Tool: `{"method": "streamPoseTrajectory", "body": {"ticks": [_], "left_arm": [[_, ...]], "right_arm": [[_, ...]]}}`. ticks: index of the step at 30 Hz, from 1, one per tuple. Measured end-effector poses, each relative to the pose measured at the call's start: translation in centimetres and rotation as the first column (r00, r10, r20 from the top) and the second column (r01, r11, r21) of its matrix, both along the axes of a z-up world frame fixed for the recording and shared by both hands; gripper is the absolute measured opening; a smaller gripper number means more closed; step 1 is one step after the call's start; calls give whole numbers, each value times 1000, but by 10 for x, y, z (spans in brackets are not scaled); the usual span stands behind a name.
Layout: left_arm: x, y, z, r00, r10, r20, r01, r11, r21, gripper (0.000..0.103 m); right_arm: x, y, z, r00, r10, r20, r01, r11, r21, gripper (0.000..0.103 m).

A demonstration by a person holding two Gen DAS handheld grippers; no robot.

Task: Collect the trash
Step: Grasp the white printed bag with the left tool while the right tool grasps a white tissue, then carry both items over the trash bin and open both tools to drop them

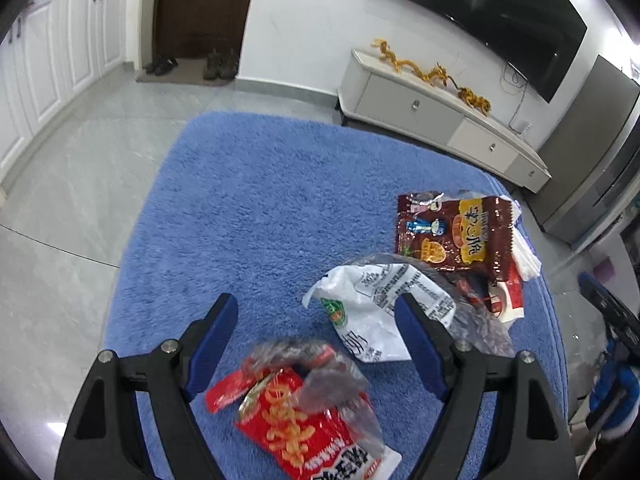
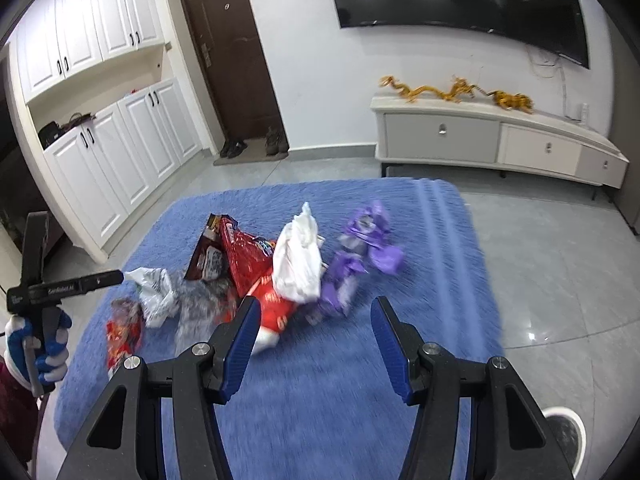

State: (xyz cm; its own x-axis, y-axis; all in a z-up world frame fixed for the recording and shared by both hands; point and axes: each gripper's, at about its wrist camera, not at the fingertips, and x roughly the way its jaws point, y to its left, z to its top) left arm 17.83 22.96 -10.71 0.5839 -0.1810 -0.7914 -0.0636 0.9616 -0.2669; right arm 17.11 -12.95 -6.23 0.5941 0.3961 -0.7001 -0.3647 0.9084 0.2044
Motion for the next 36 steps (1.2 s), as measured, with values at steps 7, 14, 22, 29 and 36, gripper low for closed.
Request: {"method": "streamPoseTrajectory", "body": {"ticks": [7, 14, 22, 29, 36], "left_arm": [[22, -5, -16, 994, -98, -43, 96, 994, -43, 80], [34, -27, -24, 982, -176, -62, 175, 984, -28, 54], [24, -37, -13, 984, -174, -30, 174, 984, -26, 18], [-2, -41, 21, 988, -145, 50, 146, 989, -23, 12], [-41, -44, 61, 988, -103, 114, 106, 994, -22, 11]], "right_arm": [[52, 31, -27, 998, 19, -60, -20, 1000, -16, 55], [74, 42, -50, 991, 31, -127, -35, 999, -27, 43], [54, 35, -36, 996, 57, -71, -55, 998, 23, 10], [18, 20, -8, 997, 77, -10, -76, 994, 77, 9], [-31, -7, 21, 994, 83, 67, -91, 989, 119, 9]]}}
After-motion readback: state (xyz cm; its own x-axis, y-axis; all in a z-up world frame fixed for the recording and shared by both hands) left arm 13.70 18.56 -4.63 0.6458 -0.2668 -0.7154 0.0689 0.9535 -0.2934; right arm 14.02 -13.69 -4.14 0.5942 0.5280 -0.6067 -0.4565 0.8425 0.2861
